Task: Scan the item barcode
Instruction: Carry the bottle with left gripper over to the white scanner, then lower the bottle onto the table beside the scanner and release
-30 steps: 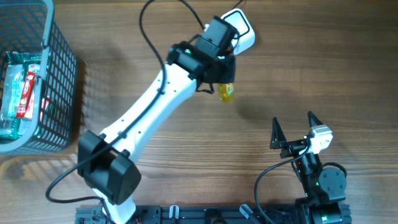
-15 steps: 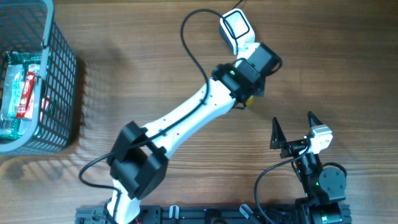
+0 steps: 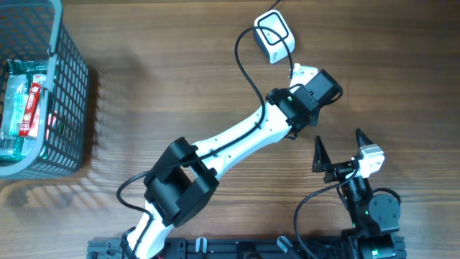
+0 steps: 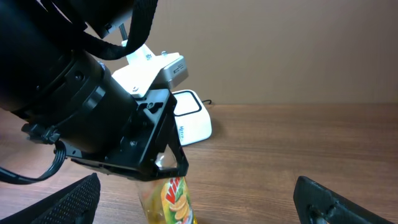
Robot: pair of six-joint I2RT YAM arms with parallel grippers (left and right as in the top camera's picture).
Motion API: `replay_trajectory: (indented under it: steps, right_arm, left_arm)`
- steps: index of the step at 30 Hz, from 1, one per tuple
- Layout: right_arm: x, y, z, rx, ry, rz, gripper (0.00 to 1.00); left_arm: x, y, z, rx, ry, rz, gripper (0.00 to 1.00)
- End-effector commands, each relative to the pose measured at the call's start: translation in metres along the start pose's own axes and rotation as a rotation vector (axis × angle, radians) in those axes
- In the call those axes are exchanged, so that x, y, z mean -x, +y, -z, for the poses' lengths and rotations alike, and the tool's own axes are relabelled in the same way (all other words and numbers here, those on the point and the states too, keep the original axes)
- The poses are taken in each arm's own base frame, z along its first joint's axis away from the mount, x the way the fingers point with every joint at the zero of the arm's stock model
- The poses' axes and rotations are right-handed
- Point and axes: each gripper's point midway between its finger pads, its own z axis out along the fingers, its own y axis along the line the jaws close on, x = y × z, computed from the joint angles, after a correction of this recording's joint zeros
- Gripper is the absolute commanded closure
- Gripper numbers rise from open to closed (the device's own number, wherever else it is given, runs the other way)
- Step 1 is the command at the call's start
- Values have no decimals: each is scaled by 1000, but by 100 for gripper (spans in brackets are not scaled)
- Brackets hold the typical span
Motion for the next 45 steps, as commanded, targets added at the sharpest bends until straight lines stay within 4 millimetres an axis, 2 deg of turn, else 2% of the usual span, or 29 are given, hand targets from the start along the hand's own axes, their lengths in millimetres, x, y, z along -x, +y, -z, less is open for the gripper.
replay_trajectory:
  steps: [1,7,11,17,21,22,24,27,32,36,42,45]
  right_arm:
    - [2,-2,0,-10,-8,7,0]
    - [2,-2,0,-10,-8,8,0]
    - [2,-2,0,-10,-8,8,0]
    - [2,-2,0,-10,-8,8,0]
    - [2,-2,0,-10,-8,8,0]
    - [2,-2,0,-10,-8,8,0]
    - [2,-2,0,-10,-8,8,0]
    - [2,-2,0,-10,-8,8,0]
    - [2,-2,0,-10,-8,8,0]
    - [1,-2,0,-10,-8,8,0]
    - [2,-2,0,-10,-8,7,0]
    - [2,-2,0,-10,-8,8,0]
  left_arm:
    - [4,-2,0,5,-17,0,67]
    - [2,-5,1,3,-14,-5,67]
    - [-3,-13,3,-8,-14,-19,72]
    - [-4,-15,3,-11,-15,-23,74]
    - [-5,-15,3,-10,-12,-24,58]
    - [-5,-15,3,-10,-11,-25,43]
    - [-5,-15,3,-10,-12,-25,23]
    - [-4,-16,5,-12,-15,-25,11]
    - [6,-18,22,-33,-42,-20,1]
    - [22,-20,55,-68,-90,-56,0]
    - [34,-22,81,-106,-129,-47,1]
    - [37,-24,93,-124,-143,-155,2]
